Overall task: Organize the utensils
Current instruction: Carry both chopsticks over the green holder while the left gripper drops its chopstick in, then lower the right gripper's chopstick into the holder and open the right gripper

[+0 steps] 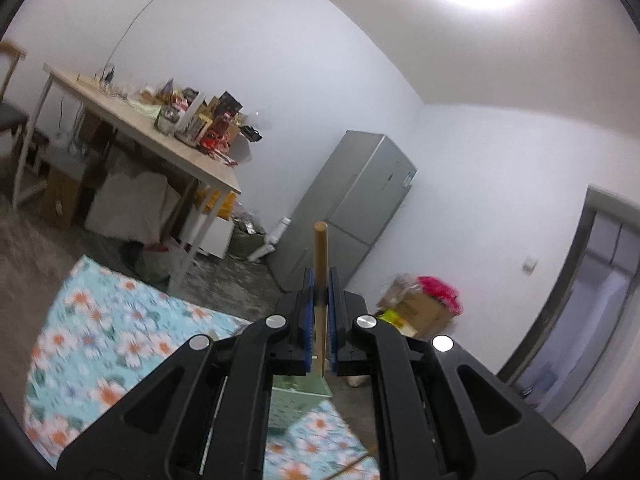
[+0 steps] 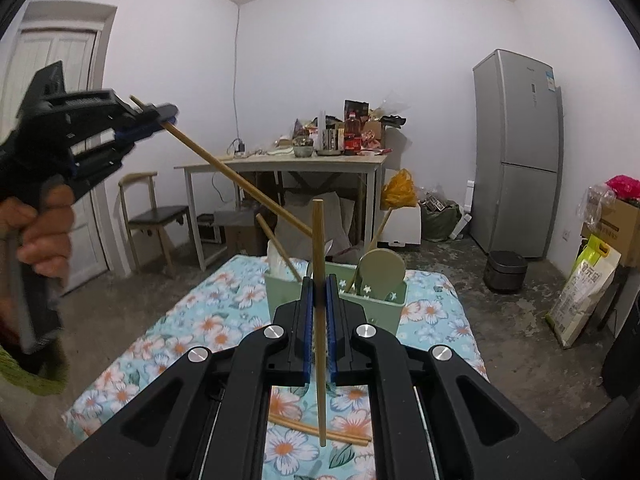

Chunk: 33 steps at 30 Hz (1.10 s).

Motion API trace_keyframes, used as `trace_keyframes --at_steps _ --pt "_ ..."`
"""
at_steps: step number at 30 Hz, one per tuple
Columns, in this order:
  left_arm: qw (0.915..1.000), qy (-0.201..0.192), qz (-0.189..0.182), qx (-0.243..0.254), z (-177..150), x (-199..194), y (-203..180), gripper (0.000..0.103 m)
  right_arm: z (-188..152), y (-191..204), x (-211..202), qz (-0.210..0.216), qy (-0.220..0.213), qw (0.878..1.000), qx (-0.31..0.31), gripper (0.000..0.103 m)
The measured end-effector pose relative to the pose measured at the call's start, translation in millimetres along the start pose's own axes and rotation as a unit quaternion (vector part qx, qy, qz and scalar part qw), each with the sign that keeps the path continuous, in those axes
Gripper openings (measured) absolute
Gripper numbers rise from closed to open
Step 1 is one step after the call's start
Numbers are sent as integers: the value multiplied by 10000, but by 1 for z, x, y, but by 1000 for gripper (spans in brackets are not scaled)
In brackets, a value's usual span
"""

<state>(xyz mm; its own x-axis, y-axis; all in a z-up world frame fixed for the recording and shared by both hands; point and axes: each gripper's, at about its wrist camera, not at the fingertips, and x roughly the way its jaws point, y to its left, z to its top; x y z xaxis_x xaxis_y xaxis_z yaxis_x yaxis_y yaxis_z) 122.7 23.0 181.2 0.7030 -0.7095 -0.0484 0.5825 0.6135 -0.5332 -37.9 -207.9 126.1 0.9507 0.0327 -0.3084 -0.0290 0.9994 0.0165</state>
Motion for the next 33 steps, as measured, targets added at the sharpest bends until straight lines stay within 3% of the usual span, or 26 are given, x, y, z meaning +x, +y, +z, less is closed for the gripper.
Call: trace_keyframes --at_steps 7,12,23,25,27,33 --pt "9941 320 603 838 -13 53 -17 5 2 -16 16 119 37 9998 149 6" --pt "9865 669 969 1134 -28 91 -17 5 -3 -22 28 160 145 9996 166 6" --pt "9770 1010 1139 1495 -53 135 -17 5 -12 -42 38 92 180 9984 536 6" --pt "9775 1066 1115 1440 -55 138 -16 21 -13 -45 39 85 201 9982 563 6" --pt "9791 1049 1052 1389 -57 135 -20 31 -13 -46 38 72 209 9981 581 6" --pt "9813 824 885 1500 -55 116 -38 47 -9 -45 35 70 197 9978 635 6"
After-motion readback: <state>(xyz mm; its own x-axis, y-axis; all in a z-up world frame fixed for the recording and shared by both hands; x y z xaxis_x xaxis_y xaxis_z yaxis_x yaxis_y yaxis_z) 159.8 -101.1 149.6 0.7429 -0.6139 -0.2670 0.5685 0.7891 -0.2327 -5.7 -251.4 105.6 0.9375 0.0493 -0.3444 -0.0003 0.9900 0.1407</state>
